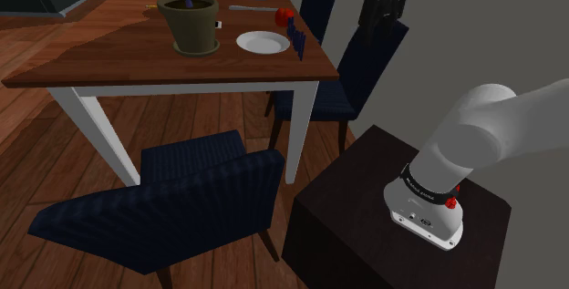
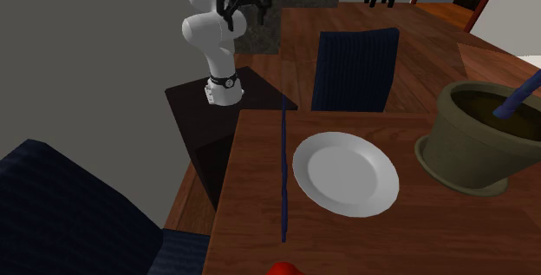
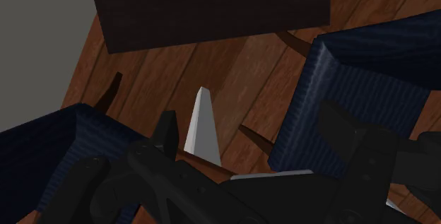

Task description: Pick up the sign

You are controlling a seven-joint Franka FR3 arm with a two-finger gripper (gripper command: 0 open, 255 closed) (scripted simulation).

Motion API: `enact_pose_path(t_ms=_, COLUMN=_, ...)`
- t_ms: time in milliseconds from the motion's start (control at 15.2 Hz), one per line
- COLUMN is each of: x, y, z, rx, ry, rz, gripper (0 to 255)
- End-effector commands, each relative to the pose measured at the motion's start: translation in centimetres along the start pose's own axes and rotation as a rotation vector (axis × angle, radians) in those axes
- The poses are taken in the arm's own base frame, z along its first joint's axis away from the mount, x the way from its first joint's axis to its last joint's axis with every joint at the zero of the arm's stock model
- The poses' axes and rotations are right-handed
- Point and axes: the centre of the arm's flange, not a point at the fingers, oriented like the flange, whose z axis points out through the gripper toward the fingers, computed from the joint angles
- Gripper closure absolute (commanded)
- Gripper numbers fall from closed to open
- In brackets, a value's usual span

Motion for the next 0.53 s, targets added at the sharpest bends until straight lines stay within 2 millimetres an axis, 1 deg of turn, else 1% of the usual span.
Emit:
enact_pose_path(t_ms=0, x=0.0, y=0.0, z=0.0, rx=0.0, ry=0.0, rz=0.0, gripper=0)
enact_pose_path(t_ms=462, x=9.3, y=0.7, z=0.8, rx=0.009, ry=-0.007, rz=0.126, gripper=0)
